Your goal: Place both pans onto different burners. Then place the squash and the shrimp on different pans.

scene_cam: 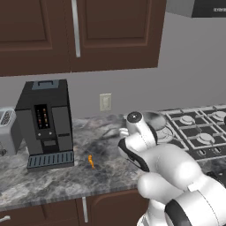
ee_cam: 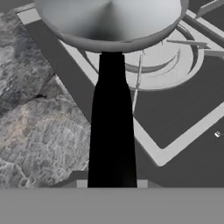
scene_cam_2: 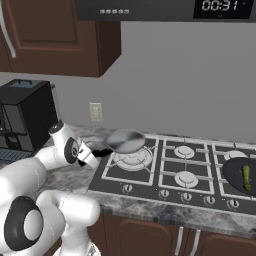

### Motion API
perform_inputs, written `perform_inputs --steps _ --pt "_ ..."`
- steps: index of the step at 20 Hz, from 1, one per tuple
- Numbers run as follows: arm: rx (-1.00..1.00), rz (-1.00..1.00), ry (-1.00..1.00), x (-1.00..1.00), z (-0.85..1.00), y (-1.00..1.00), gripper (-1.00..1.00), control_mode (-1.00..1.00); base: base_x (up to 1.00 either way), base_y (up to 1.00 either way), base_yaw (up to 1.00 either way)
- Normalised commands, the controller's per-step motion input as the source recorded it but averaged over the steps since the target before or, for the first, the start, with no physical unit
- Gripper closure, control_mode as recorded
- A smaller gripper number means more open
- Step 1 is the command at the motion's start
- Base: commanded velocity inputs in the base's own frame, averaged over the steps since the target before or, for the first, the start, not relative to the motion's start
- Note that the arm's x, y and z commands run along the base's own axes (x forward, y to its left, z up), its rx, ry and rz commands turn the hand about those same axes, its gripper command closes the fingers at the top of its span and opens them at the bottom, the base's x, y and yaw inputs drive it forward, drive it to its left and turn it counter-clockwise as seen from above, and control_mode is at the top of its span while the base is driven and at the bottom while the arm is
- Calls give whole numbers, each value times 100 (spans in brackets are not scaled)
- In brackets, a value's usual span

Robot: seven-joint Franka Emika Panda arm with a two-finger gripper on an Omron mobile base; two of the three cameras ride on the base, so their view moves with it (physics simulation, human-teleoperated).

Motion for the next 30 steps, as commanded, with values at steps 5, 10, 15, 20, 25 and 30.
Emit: perform_inputs --steps 5,10,15,20,25,30 --pt "0 -13 0 0 -2 -15 100 -100 0 0 0" --pt "0 -9 0 0 -8 -11 100 -100 0 0 0" --pt "0 -7 2 0 -14 -5 100 -100 0 0 0" --pt "0 -6 2 9 -23 -1 100 -100 0 0 0" --pt "0 0 1 38 -20 0 100 -100 0 0 0" --pt "0 0 2 36 -7 0 100 -100 0 0 0"
